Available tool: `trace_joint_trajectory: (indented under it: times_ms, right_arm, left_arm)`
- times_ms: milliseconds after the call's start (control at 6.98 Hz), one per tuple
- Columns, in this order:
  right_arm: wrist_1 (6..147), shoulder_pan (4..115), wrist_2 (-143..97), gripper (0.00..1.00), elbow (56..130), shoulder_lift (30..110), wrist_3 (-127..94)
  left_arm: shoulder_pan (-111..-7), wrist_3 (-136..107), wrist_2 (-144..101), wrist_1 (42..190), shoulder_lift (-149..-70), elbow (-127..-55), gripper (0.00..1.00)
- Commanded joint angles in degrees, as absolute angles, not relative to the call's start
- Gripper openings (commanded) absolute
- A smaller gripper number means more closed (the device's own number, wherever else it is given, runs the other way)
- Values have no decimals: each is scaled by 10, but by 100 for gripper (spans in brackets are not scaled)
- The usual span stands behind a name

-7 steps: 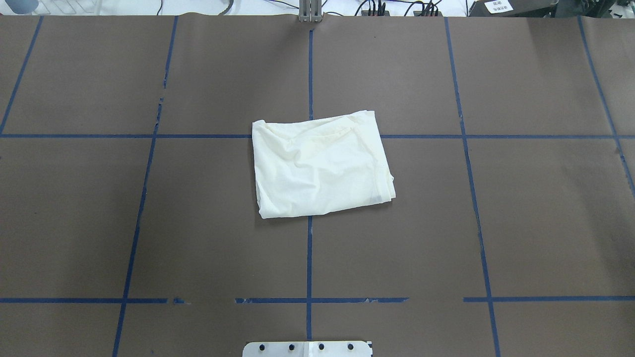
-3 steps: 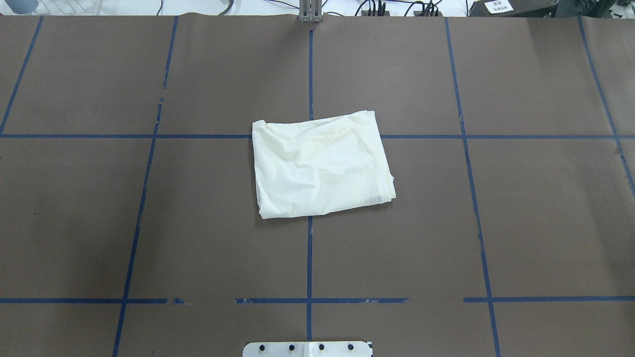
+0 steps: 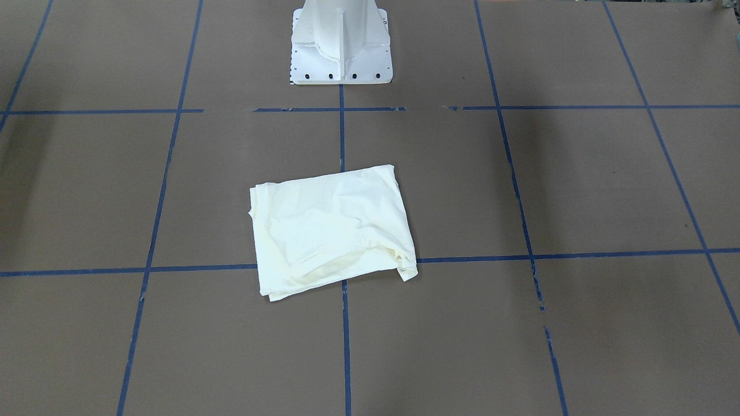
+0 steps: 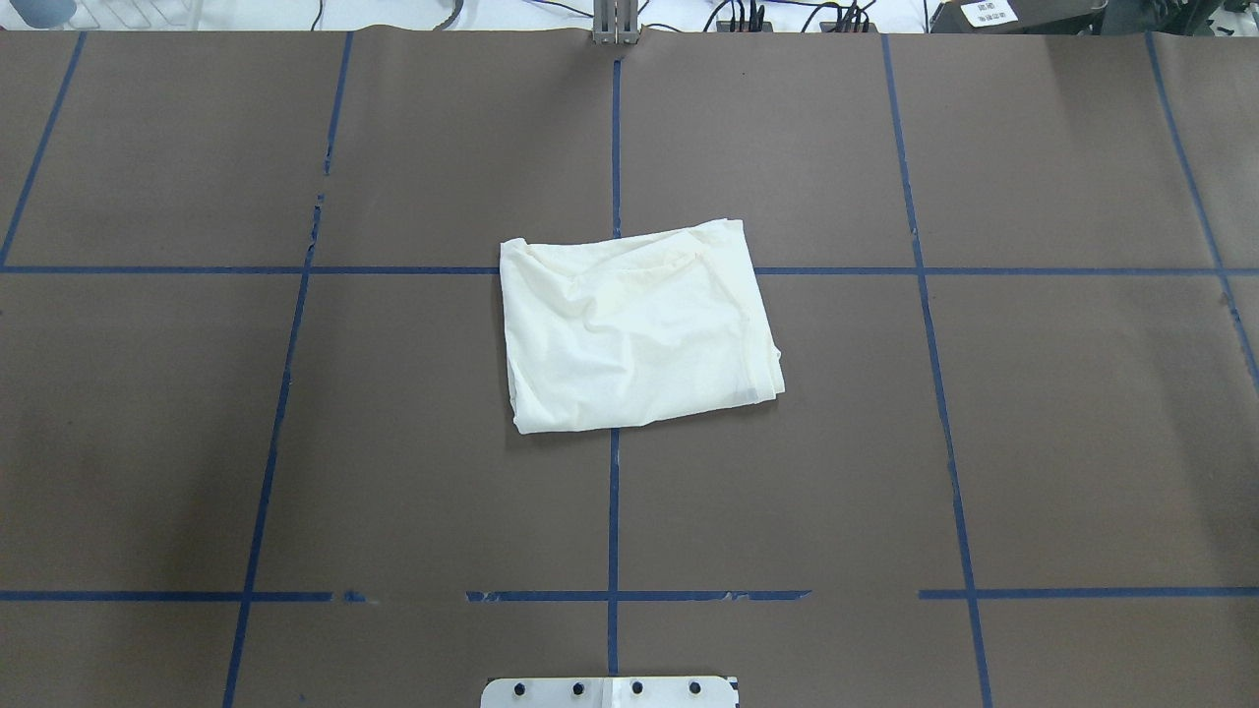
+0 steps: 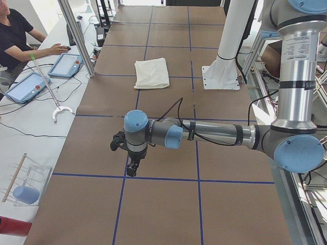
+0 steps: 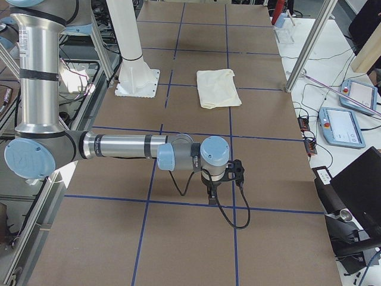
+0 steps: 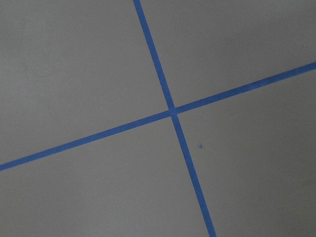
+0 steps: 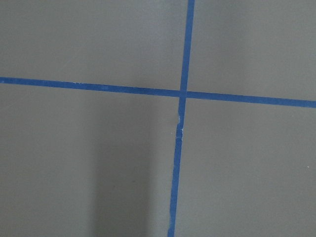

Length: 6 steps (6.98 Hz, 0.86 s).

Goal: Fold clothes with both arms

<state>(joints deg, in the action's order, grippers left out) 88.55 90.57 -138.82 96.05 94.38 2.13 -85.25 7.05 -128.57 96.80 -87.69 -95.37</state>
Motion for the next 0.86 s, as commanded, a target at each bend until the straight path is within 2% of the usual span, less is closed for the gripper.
trace_joint_trajectory:
  times_ms: [0, 716]
  right_arm:
    - [885, 915, -1400, 100, 967, 951, 21]
    - [887, 916, -1394, 100, 968, 950, 21]
  left_arm:
    - [-854, 71, -1294, 964, -869, -954, 100]
    - [-855, 35, -1294, 964, -869, -947, 100]
